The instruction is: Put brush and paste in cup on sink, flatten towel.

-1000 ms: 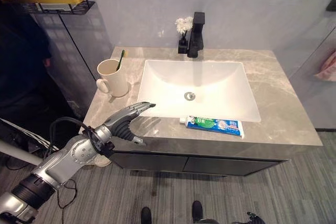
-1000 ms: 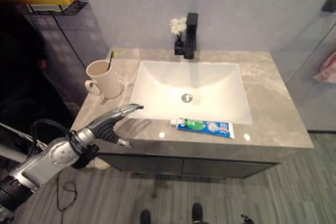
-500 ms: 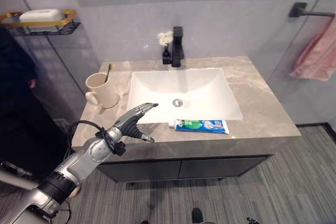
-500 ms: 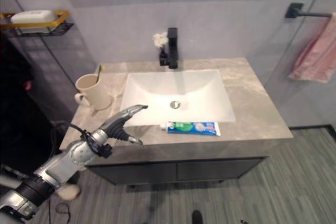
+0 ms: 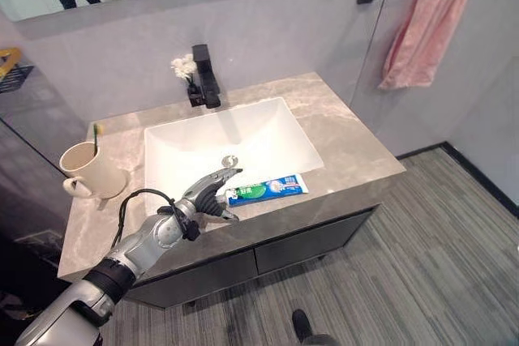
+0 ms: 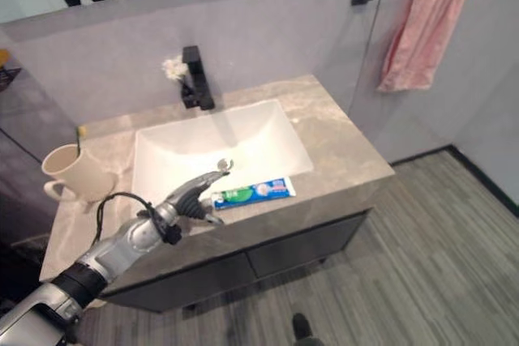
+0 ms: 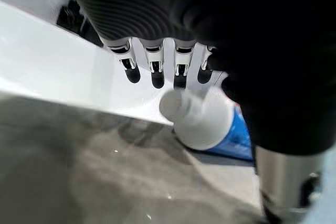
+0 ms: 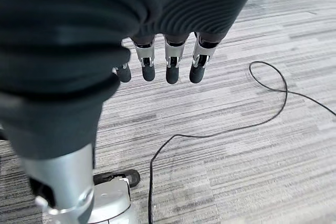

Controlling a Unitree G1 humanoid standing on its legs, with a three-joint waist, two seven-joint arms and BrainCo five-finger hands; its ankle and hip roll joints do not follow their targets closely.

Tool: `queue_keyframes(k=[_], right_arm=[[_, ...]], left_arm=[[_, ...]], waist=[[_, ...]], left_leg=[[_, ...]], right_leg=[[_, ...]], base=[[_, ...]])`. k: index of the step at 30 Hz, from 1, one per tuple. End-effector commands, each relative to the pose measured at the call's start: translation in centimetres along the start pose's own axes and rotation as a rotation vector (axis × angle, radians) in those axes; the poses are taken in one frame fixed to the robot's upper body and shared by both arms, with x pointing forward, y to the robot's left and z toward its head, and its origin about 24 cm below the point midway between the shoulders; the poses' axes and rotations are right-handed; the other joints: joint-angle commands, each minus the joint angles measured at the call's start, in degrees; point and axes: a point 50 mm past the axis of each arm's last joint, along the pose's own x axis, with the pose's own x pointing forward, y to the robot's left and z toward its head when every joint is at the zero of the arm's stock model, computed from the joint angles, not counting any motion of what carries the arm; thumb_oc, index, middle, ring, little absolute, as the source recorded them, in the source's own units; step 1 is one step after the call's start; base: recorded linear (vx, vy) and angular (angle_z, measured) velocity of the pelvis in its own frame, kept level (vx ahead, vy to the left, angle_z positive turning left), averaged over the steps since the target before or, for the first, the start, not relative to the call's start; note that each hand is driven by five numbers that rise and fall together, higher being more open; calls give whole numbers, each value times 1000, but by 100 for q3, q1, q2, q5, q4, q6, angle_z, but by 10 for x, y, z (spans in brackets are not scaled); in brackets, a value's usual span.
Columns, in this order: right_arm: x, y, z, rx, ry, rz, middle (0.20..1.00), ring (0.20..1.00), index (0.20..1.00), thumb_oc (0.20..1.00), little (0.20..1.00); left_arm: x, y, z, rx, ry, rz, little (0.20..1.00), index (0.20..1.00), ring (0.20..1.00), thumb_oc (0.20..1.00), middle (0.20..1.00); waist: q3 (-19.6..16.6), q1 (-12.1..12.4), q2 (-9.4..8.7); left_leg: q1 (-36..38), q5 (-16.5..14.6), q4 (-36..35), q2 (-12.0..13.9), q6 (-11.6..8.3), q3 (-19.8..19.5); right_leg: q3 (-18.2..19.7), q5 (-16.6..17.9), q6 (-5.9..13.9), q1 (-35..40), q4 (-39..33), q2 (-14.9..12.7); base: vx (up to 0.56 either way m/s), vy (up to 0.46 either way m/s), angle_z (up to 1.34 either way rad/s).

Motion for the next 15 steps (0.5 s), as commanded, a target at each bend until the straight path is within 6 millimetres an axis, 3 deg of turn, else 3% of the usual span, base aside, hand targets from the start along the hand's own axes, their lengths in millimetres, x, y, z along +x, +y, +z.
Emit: queue_keyframes(k=[1, 5, 8, 10, 15], right_arm=[[2, -10, 11, 62, -25, -42, 1000, 1000, 1000, 1000, 1000], [3, -10, 19, 69, -52, -42, 1000, 1000, 1000, 1000, 1000], [3, -10, 21, 71, -63, -41, 1000, 1000, 1000, 1000, 1000], [3, -10, 23, 74, -70, -41, 1000, 1000, 1000, 1000, 1000], [3, -8, 25, 75, -83, -36, 1000, 1000, 1000, 1000, 1000]], left_arm=[[16, 47, 10, 54, -54, 169, 1000, 1000, 1000, 1000, 1000], [18, 44, 11, 49, -55, 160, 1000, 1000, 1000, 1000, 1000], [18, 43, 12, 48, -58, 155, 818, 818, 818, 818, 818], [18, 41, 12, 48, -60, 149, 589, 589, 589, 589, 589], [20, 37, 14, 51, -68, 136, 454, 454, 454, 454, 454]], waist=[[90, 1, -167], [82, 0, -173], [79, 12, -189], [81, 31, -197], [89, 56, -225]], left_leg=[[175, 223, 69, 759, -605, 145], [203, 228, 69, 770, -603, 159], [211, 232, 69, 783, -611, 141], [202, 238, 69, 790, -615, 119], [177, 249, 69, 791, -614, 46]], right_leg=[[231, 127, 608, -99, -3, -480], [241, 119, 591, -75, -3, -452], [213, 106, 582, -47, -3, -445], [188, 94, 572, -28, -3, -443], [143, 72, 556, 10, -3, -442]], base=[[19, -17, -4], [12, -13, -2], [0, 0, 0], [0, 0, 0], [0, 0, 0]])
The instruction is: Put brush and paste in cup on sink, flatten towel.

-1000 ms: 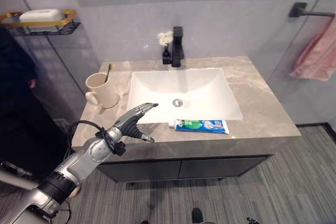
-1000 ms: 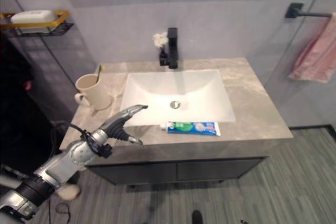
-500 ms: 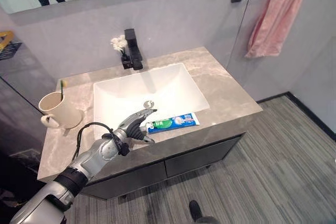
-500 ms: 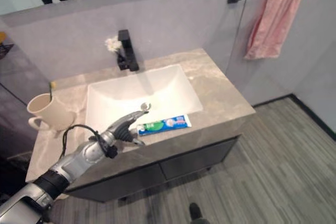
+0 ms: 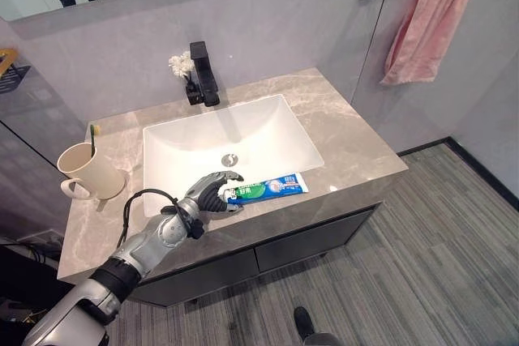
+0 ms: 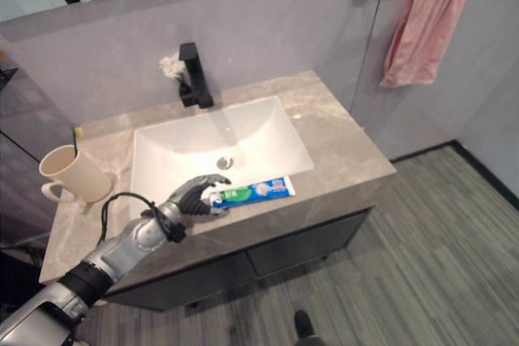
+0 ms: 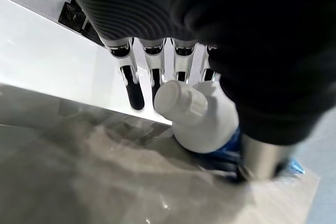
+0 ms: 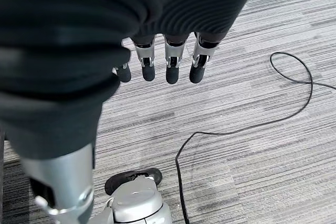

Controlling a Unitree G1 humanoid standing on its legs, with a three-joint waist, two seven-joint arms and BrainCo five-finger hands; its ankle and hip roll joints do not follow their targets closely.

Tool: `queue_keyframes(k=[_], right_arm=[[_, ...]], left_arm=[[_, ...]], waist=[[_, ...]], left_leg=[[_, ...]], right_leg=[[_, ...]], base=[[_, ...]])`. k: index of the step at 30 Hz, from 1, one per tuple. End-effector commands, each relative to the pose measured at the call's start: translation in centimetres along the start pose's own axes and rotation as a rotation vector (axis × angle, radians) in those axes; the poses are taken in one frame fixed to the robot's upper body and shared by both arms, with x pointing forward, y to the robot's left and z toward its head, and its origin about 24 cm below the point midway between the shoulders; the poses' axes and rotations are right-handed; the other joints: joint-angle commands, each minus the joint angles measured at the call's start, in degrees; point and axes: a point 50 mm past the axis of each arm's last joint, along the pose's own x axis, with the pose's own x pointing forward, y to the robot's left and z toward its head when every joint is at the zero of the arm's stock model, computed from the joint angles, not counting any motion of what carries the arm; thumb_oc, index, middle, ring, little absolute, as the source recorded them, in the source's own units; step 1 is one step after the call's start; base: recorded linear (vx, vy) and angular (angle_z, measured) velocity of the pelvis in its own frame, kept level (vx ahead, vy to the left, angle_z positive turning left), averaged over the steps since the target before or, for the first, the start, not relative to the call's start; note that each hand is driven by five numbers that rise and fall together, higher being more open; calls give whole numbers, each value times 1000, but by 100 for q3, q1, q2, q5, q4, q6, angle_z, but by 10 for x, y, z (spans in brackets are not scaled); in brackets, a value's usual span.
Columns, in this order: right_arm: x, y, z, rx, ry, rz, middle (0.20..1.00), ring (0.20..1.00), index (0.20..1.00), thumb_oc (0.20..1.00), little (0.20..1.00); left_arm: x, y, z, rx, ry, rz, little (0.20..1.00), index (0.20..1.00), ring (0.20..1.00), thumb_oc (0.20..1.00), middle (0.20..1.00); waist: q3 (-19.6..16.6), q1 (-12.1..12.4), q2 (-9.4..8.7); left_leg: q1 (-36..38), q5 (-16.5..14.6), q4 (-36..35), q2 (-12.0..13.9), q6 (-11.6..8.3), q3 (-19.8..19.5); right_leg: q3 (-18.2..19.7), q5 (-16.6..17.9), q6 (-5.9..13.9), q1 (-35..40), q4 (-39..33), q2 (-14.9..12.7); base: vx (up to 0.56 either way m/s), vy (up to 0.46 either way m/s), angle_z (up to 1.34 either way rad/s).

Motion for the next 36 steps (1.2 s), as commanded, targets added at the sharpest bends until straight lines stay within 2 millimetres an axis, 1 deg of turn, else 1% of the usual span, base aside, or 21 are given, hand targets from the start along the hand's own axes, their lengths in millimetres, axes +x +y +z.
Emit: queue_keyframes(k=[1, 2, 6, 11, 12, 13, 14, 17, 18, 20, 21, 24, 25, 27, 29, 30, 31, 32, 33, 35, 36], right_arm=[[1, -7, 3, 29, -10, -33, 1000, 1000, 1000, 1000, 1000], [1, -7, 3, 32, -12, -33, 1000, 1000, 1000, 1000, 1000], [0, -6, 2, 39, -13, -34, 1000, 1000, 1000, 1000, 1000], [0, -4, 0, 41, -8, -32, 1000, 1000, 1000, 1000, 1000], [-1, -2, -4, 50, 9, -32, 1000, 1000, 1000, 1000, 1000], [-1, -2, -4, 50, 9, -32, 1000, 1000, 1000, 1000, 1000], [-1, -1, -6, 69, 15, -37, 1000, 1000, 1000, 1000, 1000], [-1, -2, -2, 204, 2, -70, 1000, 1000, 1000, 1000, 1000], [0, -6, 2, 282, -15, -94, 1000, 1000, 1000, 1000, 1000], [1, -11, 12, 382, -50, -126, 1000, 1000, 1000, 1000, 1000], [1, -16, 17, 423, -74, -145, 1000, 1000, 1000, 1000, 1000], [1, -48, 38, 575, -166, -252, 1000, 1000, 1000, 1000, 1000], [-1, -60, 51, 609, -223, -285, 1000, 1000, 1000, 1000, 1000], [-8, -90, 74, 647, -346, -373, 1000, 1000, 1000, 1000, 1000], [-24, -123, 101, 694, -502, -472, 1000, 1000, 1000, 1000, 1000], [-70, -170, 157, 700, -838, -632, 1000, 1000, 1000, 1000, 1000], [-71, -169, 156, 698, -836, -635, 1000, 1000, 1000, 1000, 1000], [-102, -185, 188, 691, -1027, -699, 1000, 1000, 1000, 1000, 1000], [-103, -185, 188, 690, -1028, -703, 1000, 1000, 1000, 1000, 1000], [-154, -193, 229, 589, -1284, -777, 1000, 1000, 1000, 1000, 1000], [-169, -196, 239, 556, -1356, -808, 1000, 1000, 1000, 1000, 1000]], left_arm=[[19, 35, 11, 59, -58, 113, 435, 435, 435, 435, 435], [19, 35, 12, 62, -61, 112, 407, 407, 407, 407, 407], [20, 30, 14, 87, -78, 84, 200, 200, 200, 200, 200], [21, 31, 18, 146, -104, 67, 200, 200, 200, 200, 200], [22, 37, 22, 194, -131, 86, 200, 200, 200, 200, 200], [22, 37, 22, 194, -131, 86, 200, 200, 200, 200, 200], [22, 41, 24, 214, -141, 108, 200, 200, 200, 200, 200], [17, 56, 26, 228, -149, 211, 200, 200, 200, 200, 200], [14, 64, 28, 213, -157, 271, 200, 200, 200, 200, 200], [6, 74, 28, 174, -158, 359, 200, 200, 200, 200, 200], [0, 77, 25, 142, -145, 406, 200, 200, 200, 200, 200], [-15, 95, 22, 48, -134, 560, 200, 200, 200, 200, 200], [-21, 103, 23, 26, -136, 621, 200, 200, 200, 200, 200], [-30, 114, 21, -8, -134, 714, 200, 200, 200, 200, 200], [-39, 126, 22, -35, -144, 808, 200, 200, 200, 200, 200], [-53, 146, 31, -75, -206, 973, 200, 200, 200, 200, 200], [-53, 146, 31, -77, -206, 973, 200, 200, 200, 200, 200], [-56, 154, 40, -65, -252, 1024, 200, 200, 200, 200, 200], [-57, 155, 41, -65, -253, 1027, 200, 200, 200, 200, 200], [-60, 165, 49, -33, -289, 1076, 200, 200, 200, 200, 200], [-59, 168, 54, -20, -314, 1076, 200, 200, 200, 200, 200]], waist=[[12, 10, -183], [12, 14, -185], [14, 28, -203], [-3, 32, -219], [-14, 38, -232], [-11, 37, -234], [-21, 50, -240], [-44, 78, -274], [-55, 97, -295], [-65, 138, -345], [-78, 151, -375], [-119, 218, -461], [-130, 236, -491], [-159, 266, -544], [-187, 283, -574], [-203, 320, -602], [-214, 318, -588], [-255, 351, -614], [-244, 348, -607], [-262, 412, -627], [-297, 446, -642]], left_leg=[[170, 277, 69, 749, -598, 40], [164, 282, 69, 750, -598, 32], [158, 285, 69, 754, -601, 8], [175, 274, 69, 763, -604, 1], [190, 274, 69, 767, -613, -6], [192, 274, 69, 766, -613, -7], [195, 273, 69, 768, -616, -18], [205, 273, 69, 787, -632, -76], [205, 274, 69, 790, -635, -110], [202, 267, 69, 790, -635, -177], [201, 264, 69, 797, -635, -202], [201, 250, 69, 794, -632, -255], [204, 240, 69, 791, -632, -263], [209, 221, 69, 788, -636, -281], [218, 201, 69, 778, -640, -297], [213, 209, 69, 765, -632, -323], [222, 170, 69, 767, -635, -330], [225, 146, 69, 752, -633, -344], [224, 144, 69, 749, -631, -347], [221, 134, 69, 725, -624, -383], [219, 125, 69, 715, -619, -395]], right_leg=[[128, 67, 554, 7, -6, -487], [119, 63, 555, 11, -6, -486], [109, 51, 552, 36, -6, -489], [91, 42, 549, 61, -6, -489], [72, 24, 557, 95, -6, -492], [71, 24, 557, 97, -6, -493], [53, 13, 559, 122, -6, -496], [-31, -18, 545, 219, -6, -509], [-81, -30, 544, 261, -6, -517], [-157, -46, 540, 328, -6, -540], [-193, -55, 538, 356, -6, -547], [-296, -76, 533, 443, -6, -568], [-322, -80, 536, 467, -6, -578], [-370, -85, 538, 509, -6, -596], [-416, -93, 544, 549, -6, -615], [-463, -57, 549, 580, -6, -667], [-470, -88, 556, 592, -6, -668], [-503, -87, 559, 610, -6, -688], [-507, -90, 561, 612, -6, -691], [-535, -81, 563, 645, -6, -728], [-550, -89, 560, 658, -6, -734]], base=[[0, 0, 0], [0, 0, 0], [0, 0, 0], [4, 1, 2], [8, 6, 5], [4, 7, 4], [2, 0, 4], [-2, -2, 8], [-12, -1, 13], [-18, -1, 7], [-24, -1, 13], [-18, 13, 25], [-15, 20, 24], [-6, 26, 20], [-20, 47, 25], [-16, 53, 24], [-23, 77, 12], [18, 36, 5], [-14, 50, 2], [-19, 46, 4], [-13, 49, 6]])
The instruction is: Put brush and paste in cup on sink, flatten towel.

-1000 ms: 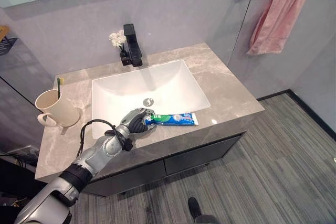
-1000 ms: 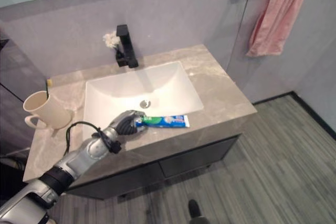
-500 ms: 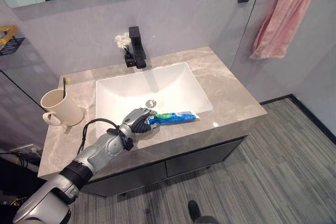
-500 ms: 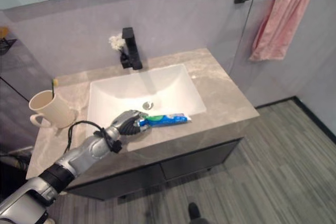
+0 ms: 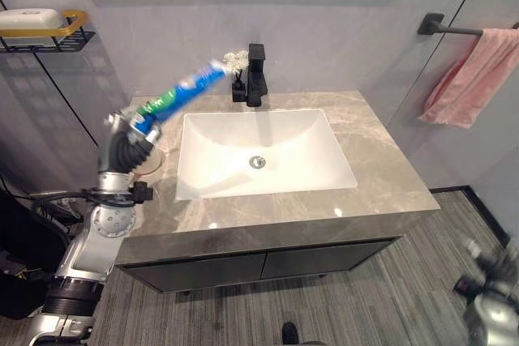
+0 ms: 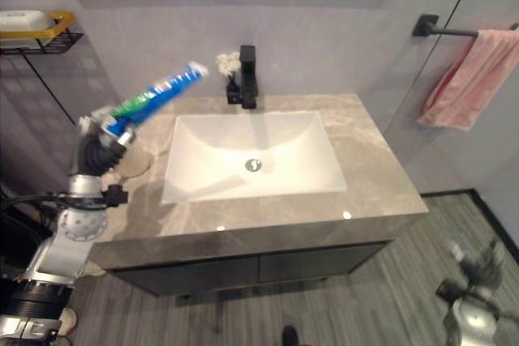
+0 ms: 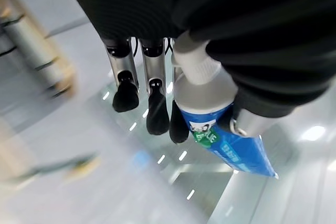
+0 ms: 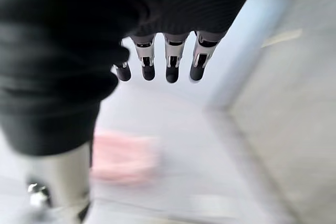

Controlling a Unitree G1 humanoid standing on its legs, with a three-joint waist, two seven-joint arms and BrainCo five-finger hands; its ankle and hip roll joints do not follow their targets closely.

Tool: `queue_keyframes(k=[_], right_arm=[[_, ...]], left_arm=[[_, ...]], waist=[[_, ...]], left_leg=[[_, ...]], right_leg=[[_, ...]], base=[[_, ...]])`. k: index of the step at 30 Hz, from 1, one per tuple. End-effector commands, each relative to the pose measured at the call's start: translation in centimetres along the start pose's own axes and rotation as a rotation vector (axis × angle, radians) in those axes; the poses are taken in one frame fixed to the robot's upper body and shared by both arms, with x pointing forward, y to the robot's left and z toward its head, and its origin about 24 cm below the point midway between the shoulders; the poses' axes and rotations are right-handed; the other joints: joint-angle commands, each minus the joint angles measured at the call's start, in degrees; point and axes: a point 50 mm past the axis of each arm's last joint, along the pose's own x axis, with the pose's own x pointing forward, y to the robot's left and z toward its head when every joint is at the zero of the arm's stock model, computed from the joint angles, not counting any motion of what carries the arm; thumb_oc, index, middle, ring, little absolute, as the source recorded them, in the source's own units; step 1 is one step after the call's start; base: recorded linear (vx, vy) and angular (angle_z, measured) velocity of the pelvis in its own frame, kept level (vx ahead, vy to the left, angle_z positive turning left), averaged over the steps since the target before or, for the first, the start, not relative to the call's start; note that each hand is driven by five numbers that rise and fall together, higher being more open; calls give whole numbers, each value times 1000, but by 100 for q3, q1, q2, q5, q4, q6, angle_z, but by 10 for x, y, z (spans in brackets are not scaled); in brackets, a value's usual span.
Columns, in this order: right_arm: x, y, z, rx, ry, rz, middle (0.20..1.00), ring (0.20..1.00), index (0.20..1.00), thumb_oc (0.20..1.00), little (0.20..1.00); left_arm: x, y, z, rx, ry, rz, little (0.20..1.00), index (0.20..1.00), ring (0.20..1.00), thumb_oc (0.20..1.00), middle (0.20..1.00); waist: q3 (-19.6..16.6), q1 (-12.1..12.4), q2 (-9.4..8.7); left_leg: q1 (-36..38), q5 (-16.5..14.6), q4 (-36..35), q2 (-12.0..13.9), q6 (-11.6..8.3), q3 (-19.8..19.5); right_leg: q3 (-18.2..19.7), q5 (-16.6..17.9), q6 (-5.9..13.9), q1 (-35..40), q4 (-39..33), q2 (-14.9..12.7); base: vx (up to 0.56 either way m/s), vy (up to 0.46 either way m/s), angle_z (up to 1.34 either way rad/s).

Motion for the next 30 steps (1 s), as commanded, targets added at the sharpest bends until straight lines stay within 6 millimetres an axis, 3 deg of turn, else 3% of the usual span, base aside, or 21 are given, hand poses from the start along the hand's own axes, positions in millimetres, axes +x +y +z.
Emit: queue_keyframes(k=[1, 2, 3, 4, 5, 6, 7, 8, 9, 10, 12, 13, 15, 18, 23, 30], right_arm=[[24, 9, 65, -92, -328, -6, 1000, 1000, 1000, 1000, 1000], [23, 42, 110, 20, -488, 119, 1000, 1000, 1000, 1000, 1000], [23, 43, 111, 24, -489, 120, 1000, 1000, 1000, 1000, 1000], [16, 69, 130, 112, -535, 249, 1000, 1000, 1000, 1000, 1000], [17, 71, 131, 119, -537, 254, 1000, 1000, 1000, 1000, 1000], [12, 90, 145, 180, -567, 358, 1000, 1000, 1000, 1000, 1000], [-3, 123, 159, 321, -545, 574, 1000, 1000, 1000, 1000, 1000], [-2, 123, 160, 326, -545, 580, 1000, 1000, 1000, 1000, 1000], [-10, 143, 161, 431, -492, 684, 1000, 1000, 1000, 1000, 1000], [-31, 174, 173, 539, -443, 903, 1000, 1000, 1000, 1000, 1000], [-31, 175, 174, 542, -445, 909, 1000, 1000, 1000, 1000, 1000], [-55, 198, 193, 612, -450, 1110, 1000, 1000, 1000, 1000, 1000], [-77, 220, 206, 688, -442, 1225, 1000, 1000, 1000, 1000, 1000], [-108, 236, 232, 787, -482, 1365, 1000, 1000, 1000, 1000, 1000], [-135, 249, 257, 972, -471, 1466, 1000, 1000, 1000, 1000, 1000], [-145, 241, 282, 1215, -494, 1443, 1000, 1000, 1000, 1000, 1000]], left_arm=[[33, 10, 38, -75, -219, 135, 200, 200, 200, 200, 200], [42, 8, 47, -89, -254, 136, 200, 200, 200, 200, 200], [44, 8, 47, -86, -256, 140, 200, 200, 200, 200, 200], [48, 2, 53, -107, -274, 118, 200, 200, 200, 200, 200], [49, 3, 53, -103, -275, 122, 200, 200, 200, 200, 200], [52, 0, 57, -119, -287, 115, 200, 200, 200, 200, 200], [56, -9, 68, -170, -318, 84, 200, 200, 200, 200, 200], [56, -8, 68, -168, -317, 86, 200, 200, 200, 200, 200], [57, -12, 71, -191, -321, 69, 200, 200, 200, 200, 200], [59, -19, 77, -228, -332, 34, 200, 200, 200, 200, 200], [59, -18, 77, -226, -331, 38, 200, 200, 200, 200, 200], [60, -25, 84, -249, -355, -10, 200, 200, 200, 200, 200], [57, -32, 86, -275, -344, -47, 200, 200, 200, 200, 200], [52, -33, 93, -312, -369, -65, 200, 200, 200, 200, 200], [41, -36, 97, -393, -375, -102, 200, 200, 200, 200, 200], [24, -47, 88, -483, -299, -182, 200, 200, 200, 200, 200]], waist=[[-317, 121, 33], [-340, 203, -1], [-312, 185, -14], [-350, 255, -42], [-328, 229, -47], [-339, 272, -67], [-344, 345, -121], [-332, 329, -118], [-327, 365, -139], [-320, 441, -185], [-302, 423, -177], [-291, 493, -191], [-280, 573, -202], [-260, 673, -206], [-209, 846, -235], [-207, 1020, -326]], left_leg=[[3, 116, 67, 694, -584, 108], [2, 129, 67, 662, -576, 80], [-28, 191, 67, 653, -568, 78], [-6, 130, 67, 640, -562, 64], [-12, 138, 67, 633, -559, 65], [-1, 132, 67, 626, -556, 62], [-10, 157, 67, 609, -548, 55], [1, 147, 67, 607, -548, 59], [0, 160, 67, 598, -540, 62], [7, 177, 67, 591, -541, 73], [14, 174, 67, 588, -540, 76], [7, 192, 67, 577, -542, 67], [-21, 204, 67, 567, -545, 28], [-66, 226, 67, 558, -551, -18], [-175, 264, 67, 510, -549, -155], [-382, 304, 67, 412, -523, -404]], right_leg=[[138, 79, 625, 38, -9, -629], [111, 83, 627, 76, -9, -660], [117, 135, 620, 48, -9, -666], [92, 86, 626, 86, -9, -678], [95, 92, 628, 79, -9, -685], [86, 91, 629, 94, -9, -694], [74, 114, 621, 99, -9, -712], [76, 105, 624, 108, -9, -715], [70, 120, 620, 121, -9, -730], [62, 135, 617, 133, -9, -742], [64, 133, 618, 139, -9, -745], [54, 131, 610, 143, -9, -755], [11, 127, 600, 157, -9, -773], [-35, 128, 589, 164, -9, -805], [-172, 110, 573, 188, -9, -847], [-438, 89, 543, 245, -9, -919]], base=[[-18, 49, 16], [-61, 33, 19], [-41, 38, 20], [-28, 19, 8], [4, 32, 5], [-36, 19, 7], [-27, 19, 8], [-33, 14, 9], [-21, 14, 8], [-26, 14, 10], [-12, 11, 9], [-10, 16, 6], [-1, 9, 4], [0, 0, 0], [13, 11, 15], [21, 9, 21]])
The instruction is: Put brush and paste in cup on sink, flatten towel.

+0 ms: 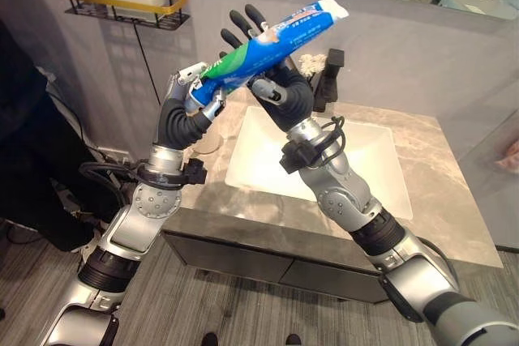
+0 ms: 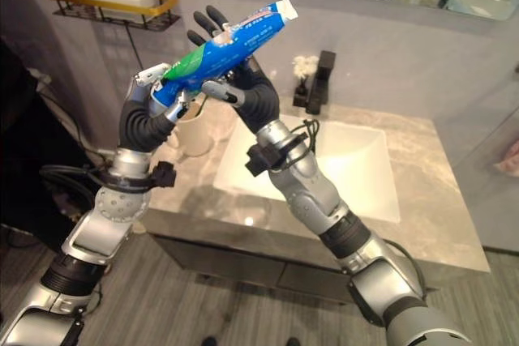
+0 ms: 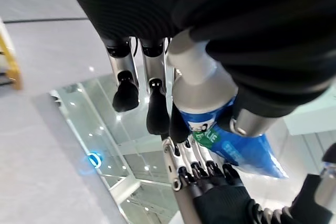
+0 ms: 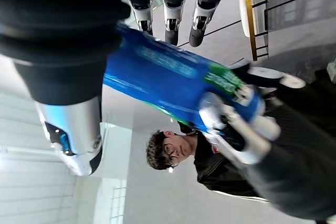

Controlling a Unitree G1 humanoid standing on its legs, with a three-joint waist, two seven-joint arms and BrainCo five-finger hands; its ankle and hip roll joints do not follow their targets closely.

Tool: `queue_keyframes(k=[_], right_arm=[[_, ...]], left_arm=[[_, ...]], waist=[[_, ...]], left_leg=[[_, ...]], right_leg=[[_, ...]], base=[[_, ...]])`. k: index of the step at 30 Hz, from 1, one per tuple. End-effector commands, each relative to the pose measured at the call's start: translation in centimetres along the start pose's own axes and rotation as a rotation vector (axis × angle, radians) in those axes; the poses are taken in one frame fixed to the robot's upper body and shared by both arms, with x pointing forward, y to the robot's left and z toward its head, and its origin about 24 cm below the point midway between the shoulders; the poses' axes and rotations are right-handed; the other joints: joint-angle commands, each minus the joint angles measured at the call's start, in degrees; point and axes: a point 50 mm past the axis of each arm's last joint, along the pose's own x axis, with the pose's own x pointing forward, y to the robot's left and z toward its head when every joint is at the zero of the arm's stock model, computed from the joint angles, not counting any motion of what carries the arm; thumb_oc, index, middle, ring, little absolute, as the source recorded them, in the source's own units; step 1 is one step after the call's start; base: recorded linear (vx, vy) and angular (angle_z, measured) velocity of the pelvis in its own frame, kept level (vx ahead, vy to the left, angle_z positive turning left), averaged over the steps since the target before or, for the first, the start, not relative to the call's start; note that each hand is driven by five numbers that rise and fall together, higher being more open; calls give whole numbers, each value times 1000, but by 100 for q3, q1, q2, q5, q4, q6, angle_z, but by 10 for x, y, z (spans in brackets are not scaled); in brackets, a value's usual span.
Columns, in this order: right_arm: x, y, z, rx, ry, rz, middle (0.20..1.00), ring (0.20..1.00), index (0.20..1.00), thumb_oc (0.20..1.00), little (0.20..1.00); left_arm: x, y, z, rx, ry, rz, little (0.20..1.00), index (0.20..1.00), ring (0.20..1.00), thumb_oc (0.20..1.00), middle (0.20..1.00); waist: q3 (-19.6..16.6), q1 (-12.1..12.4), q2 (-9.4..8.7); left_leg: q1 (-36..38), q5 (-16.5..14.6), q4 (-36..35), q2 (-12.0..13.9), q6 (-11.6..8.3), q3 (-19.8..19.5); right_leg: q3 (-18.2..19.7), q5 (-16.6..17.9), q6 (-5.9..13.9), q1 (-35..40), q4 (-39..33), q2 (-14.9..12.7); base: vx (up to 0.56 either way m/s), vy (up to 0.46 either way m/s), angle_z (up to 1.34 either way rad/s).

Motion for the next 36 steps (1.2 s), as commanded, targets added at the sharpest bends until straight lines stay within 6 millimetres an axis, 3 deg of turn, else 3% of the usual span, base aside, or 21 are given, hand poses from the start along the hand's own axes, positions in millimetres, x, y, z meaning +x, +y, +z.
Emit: queue_keyframes(k=[1, 9, 10, 11, 12, 20, 21, 22, 23, 27, 30, 36], right_arm=[[15, 8, 36, 58, -219, 29, 1000, 1000, 1000, 1000, 1000], [17, 15, 43, 101, -285, 21, 1000, 1000, 1000, 1000, 1000], [17, 15, 43, 101, -285, 20, 890, 890, 890, 890, 890], [16, 15, 41, 113, -283, 13, 485, 485, 485, 485, 485], [14, 14, 37, 126, -274, -4, 200, 200, 200, 200, 200], [9, 7, 33, 139, -279, -60, 200, 200, 200, 200, 200], [6, 0, 33, 118, -284, -109, 200, 200, 200, 200, 200], [5, -2, 33, 104, -282, -123, 200, 200, 200, 200, 200], [5, -2, 33, 104, -282, -124, 200, 200, 200, 200, 200], [2, -13, 34, 33, -282, -204, 200, 200, 200, 200, 200], [2, -21, 41, -41, -297, -253, 200, 200, 200, 200, 200], [12, -40, 73, -260, -342, -311, 200, 200, 200, 200, 200]], left_arm=[[11, 2, 14, -65, -93, -12, 200, 200, 200, 200, 200], [1, -2, 5, -93, -29, -17, 200, 200, 200, 200, 200], [1, -2, 5, -93, -28, -17, 200, 200, 200, 200, 200], [0, -4, 4, -102, -20, -20, 200, 200, 200, 200, 200], [-1, -6, 3, -107, -10, -24, 200, 200, 200, 200, 200], [-6, -10, -2, -117, 21, -27, 200, 200, 200, 200, 200], [-9, -11, -4, -132, 41, -28, 476, 476, 476, 476, 476], [-10, -11, -4, -135, 46, -35, 912, 912, 912, 912, 912], [-10, -11, -4, -135, 46, -35, 1000, 1000, 1000, 1000, 1000], [-17, -10, -5, -163, 73, -26, 1000, 1000, 1000, 1000, 1000], [-33, -7, -8, -184, 123, -42, 1000, 1000, 1000, 1000, 1000], [-84, 10, -24, -274, 336, -49, 1000, 1000, 1000, 1000, 1000]], waist=[[-337, -37, -235], [-340, 57, -308], [-342, 55, -309], [-343, 71, -320], [-347, 87, -333], [-334, 135, -375], [-314, 180, -404], [-309, 199, -418], [-311, 194, -419], [-270, 295, -470], [-220, 425, -490], [-122, 824, -496]], left_leg=[[-165, 201, 56, 419, -442, 259], [-257, 203, 56, 367, -408, 160], [-258, 203, 56, 366, -407, 159], [-270, 200, 56, 358, -404, 150], [-282, 198, 56, 345, -397, 137], [-349, 214, 56, 318, -380, 61], [-386, 222, 56, 293, -369, 7], [-400, 221, 56, 282, -364, -22], [-402, 222, 56, 280, -363, -28], [-490, 241, 56, 231, -351, -143], [-564, 259, 56, 186, -327, -255], [-696, 315, 56, 70, -297, -467]], right_leg=[[219, 270, 565, 70, -10, -890], [118, 272, 564, 71, -10, -933], [116, 272, 564, 71, -10, -934], [104, 275, 563, 75, -10, -942], [85, 271, 562, 84, -10, -955], [25, 264, 553, 88, -10, -969], [-27, 269, 558, 106, -10, -979], [-51, 268, 556, 111, -10, -981], [-57, 266, 556, 113, -10, -982], [-170, 262, 556, 148, -10, -992], [-264, 252, 554, 187, -10, -1009], [-494, 245, 568, 276, -10, -1058]], base=[[14, 6, 27], [6, 6, 10], [0, 0, 0], [0, 0, 0], [0, 0, 0], [1, 3, 2], [9, 13, 13], [5, 8, 17], [7, 3, 17], [0, 7, 16], [12, -3, 30], [31, 0, 22]])
